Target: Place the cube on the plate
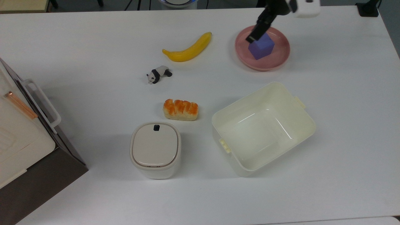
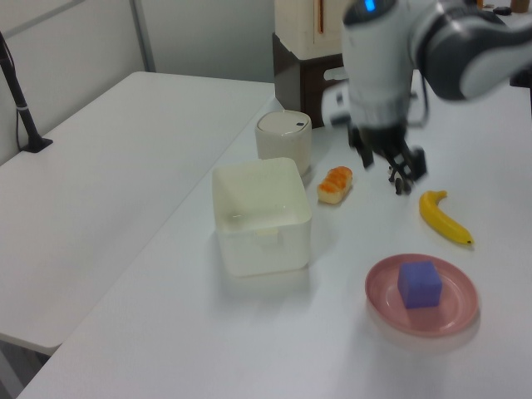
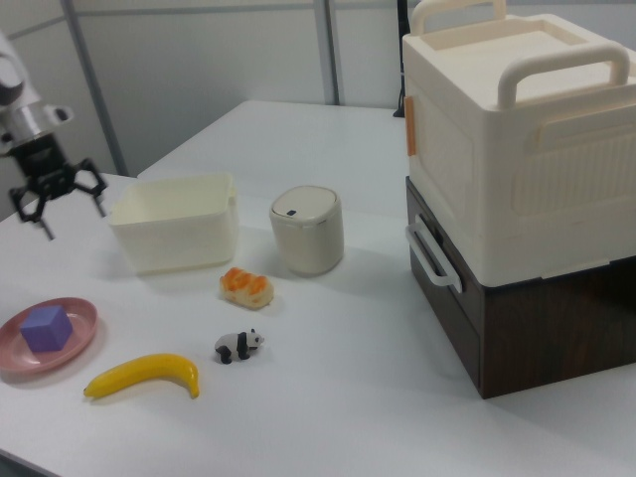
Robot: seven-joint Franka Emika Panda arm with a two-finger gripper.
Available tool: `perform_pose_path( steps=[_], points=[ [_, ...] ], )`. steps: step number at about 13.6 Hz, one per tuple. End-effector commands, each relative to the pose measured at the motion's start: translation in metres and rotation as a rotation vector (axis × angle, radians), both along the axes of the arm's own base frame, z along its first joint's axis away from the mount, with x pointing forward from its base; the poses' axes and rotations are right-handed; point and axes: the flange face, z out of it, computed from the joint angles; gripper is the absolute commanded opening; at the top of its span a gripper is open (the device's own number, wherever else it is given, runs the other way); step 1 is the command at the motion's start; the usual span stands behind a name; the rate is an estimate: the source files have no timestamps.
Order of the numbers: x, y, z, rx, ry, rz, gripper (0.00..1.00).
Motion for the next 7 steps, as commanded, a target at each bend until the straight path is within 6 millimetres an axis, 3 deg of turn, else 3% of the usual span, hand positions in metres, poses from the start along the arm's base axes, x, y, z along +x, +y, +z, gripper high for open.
perform_pose_path(
  steps=[1,3,7],
  points=[
    [0.033,-0.067,0.036,0.074,-0.044,-0.203,1.0],
    [0.046,-0.108,0.053,0.133,-0.064,-0.366,1.0],
    [0.045,-0.196,0.103,0.237,-0.142,-0.73,1.0]
  ],
)
